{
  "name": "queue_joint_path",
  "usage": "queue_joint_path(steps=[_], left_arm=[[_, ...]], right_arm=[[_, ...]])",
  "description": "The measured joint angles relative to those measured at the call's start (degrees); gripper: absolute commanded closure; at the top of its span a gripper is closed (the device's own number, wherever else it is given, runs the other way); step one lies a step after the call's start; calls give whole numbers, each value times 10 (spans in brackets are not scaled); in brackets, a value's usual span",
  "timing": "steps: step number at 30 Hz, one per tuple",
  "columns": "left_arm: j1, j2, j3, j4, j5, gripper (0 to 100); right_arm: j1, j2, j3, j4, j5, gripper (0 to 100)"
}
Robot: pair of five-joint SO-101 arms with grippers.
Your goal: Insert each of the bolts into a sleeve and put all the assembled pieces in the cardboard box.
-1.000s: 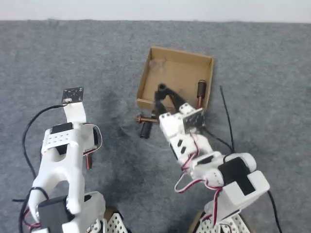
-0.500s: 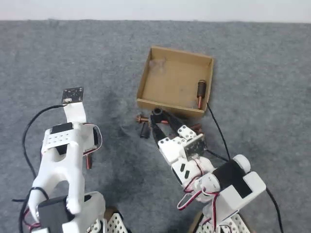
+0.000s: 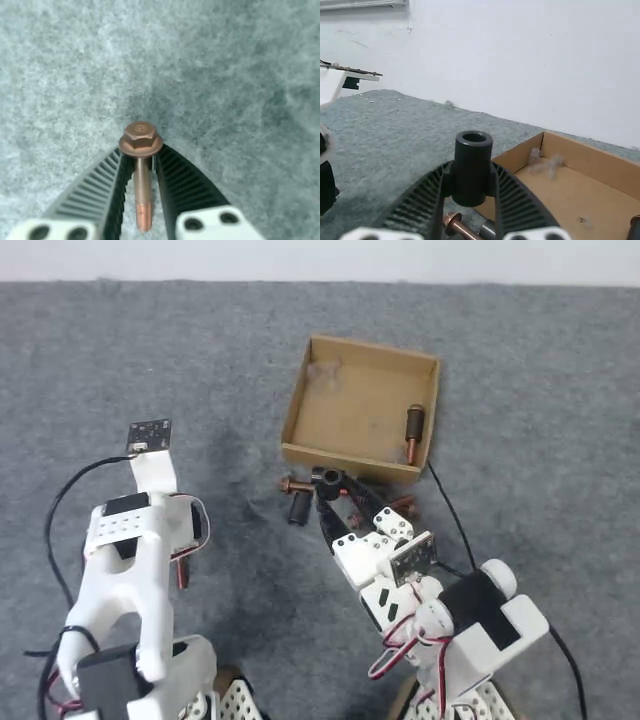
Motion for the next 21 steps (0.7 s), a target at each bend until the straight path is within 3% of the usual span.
queue_joint_path(steps=[12,21], left_arm=[[21,-4,-11,1,-1,989],[65,-139,-61,31,0,989]], right_arm=[[0,0,0,0,0,991],[0,0,0,3,0,991]])
